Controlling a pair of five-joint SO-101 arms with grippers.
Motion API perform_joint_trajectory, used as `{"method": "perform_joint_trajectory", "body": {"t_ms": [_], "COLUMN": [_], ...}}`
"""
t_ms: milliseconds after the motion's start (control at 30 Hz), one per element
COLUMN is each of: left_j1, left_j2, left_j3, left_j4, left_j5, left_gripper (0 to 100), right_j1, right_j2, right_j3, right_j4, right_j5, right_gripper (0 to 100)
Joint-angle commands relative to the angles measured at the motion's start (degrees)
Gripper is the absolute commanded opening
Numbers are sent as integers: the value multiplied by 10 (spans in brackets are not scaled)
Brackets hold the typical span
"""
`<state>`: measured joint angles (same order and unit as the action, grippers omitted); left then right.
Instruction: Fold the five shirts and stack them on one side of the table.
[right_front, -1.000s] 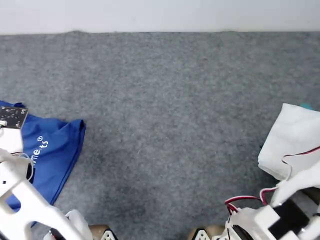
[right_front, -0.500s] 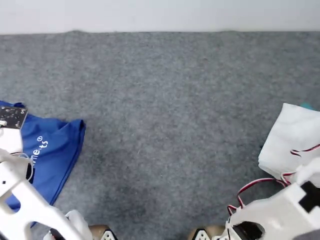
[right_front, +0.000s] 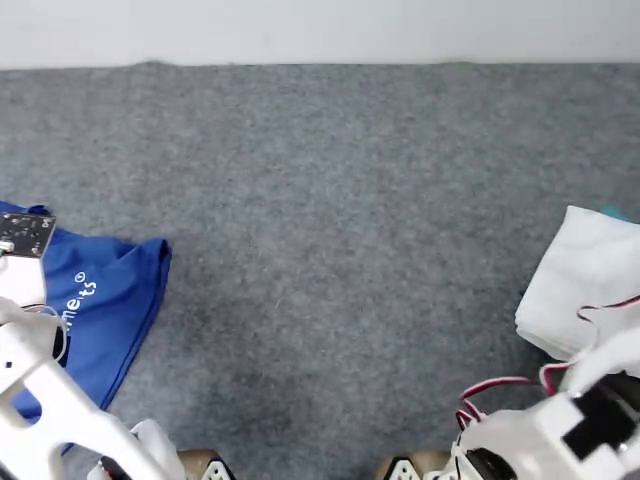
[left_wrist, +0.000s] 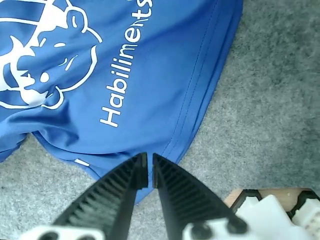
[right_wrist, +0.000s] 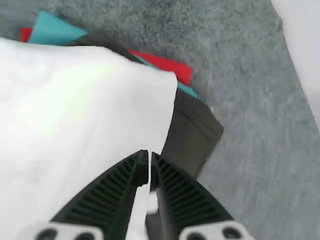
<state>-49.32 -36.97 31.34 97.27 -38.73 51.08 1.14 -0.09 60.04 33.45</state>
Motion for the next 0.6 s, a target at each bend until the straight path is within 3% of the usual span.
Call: {"method": "perform_joint_trajectory", "body": {"t_ms": [0, 167, 300, 367, 567], "left_j1": [-3, -2, -3, -11, -44], "left_j2": [-14, -8, 27, 58, 173], "left_j3": [-2, 1, 51, 70, 75], "left_j4": [2, 1, -2, -3, -89], "left_j5": [1, -2, -20, -31, -99], "left_gripper": [37, 48, 188, 210, 214], "right_j1": [-20, -58, -80, -84, -80], "right_j2": [-71, -108, -121, -123, -124], "right_j3": [-11, -11, -11, -11, -11], "right_j4": [76, 207, 291, 321, 367], "right_j5": [-29, -30, -31, -31, -31], "right_gripper": [10, 10, 10, 10, 10]}}
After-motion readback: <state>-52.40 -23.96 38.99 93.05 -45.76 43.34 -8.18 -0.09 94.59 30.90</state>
